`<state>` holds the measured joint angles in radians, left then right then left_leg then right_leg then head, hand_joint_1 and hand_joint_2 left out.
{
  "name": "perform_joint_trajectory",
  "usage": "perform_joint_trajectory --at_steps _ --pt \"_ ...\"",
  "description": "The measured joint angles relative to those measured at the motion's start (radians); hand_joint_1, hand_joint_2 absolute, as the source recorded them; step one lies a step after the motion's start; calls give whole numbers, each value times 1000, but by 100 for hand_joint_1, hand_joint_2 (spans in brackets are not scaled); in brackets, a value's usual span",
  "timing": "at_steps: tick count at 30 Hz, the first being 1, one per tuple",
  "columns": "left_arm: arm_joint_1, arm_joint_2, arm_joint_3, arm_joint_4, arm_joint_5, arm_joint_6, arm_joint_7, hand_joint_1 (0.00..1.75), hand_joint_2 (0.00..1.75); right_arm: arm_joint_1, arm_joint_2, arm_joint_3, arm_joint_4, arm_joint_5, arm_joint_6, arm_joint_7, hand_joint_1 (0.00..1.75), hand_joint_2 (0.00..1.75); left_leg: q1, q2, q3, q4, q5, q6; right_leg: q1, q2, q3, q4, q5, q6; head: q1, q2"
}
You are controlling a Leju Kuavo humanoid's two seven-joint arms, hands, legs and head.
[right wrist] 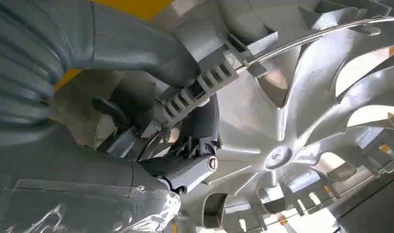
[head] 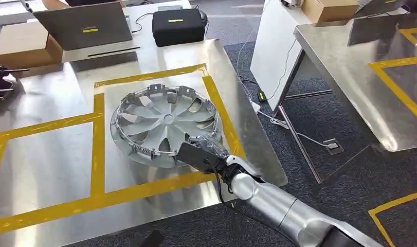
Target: Take the parts from the cabinet and place them on the table.
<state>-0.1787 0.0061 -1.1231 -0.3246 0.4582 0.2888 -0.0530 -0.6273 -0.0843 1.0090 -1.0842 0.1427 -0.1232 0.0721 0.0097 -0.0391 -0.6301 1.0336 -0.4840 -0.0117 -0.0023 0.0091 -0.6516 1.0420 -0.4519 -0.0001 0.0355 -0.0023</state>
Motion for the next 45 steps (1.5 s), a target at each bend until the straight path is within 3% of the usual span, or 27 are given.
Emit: perform_joint_trajectory --at_steps 7,8,20,28,45 --pt "0 0 0 0 -1 2 13 0 175 -1 3 11 8 -8 6 0 0 0 0 0 0 0 0 0 0 0 0 0 0 0 1 0" --pt "1 0 1 0 2 2 10 0 0 -1 3 11 8 -8 6 0 0 0 0 0 0 0 0 0 0 0 0 0 0 0 0 0" --pt "2 0 17 1 12 2 2 0 0 -1 5 13 11 -23 4 2 0 0 0 0 1 0 0 0 0 0 1 0 0 0 0 0" --pt "4 0 17 1 19 2 0 0 0 -25 3 3 -4 -10 -65 20 0 0 0 0 1 0 0 0 0 0 1 0 0 0 0 0" --pt "10 0 27 2 36 2 -19 0 0 -129 -72 -64 -262 19 -162 95 0 0 0 0 2 0 0 0 0 0 1 0 1 1 0 0"
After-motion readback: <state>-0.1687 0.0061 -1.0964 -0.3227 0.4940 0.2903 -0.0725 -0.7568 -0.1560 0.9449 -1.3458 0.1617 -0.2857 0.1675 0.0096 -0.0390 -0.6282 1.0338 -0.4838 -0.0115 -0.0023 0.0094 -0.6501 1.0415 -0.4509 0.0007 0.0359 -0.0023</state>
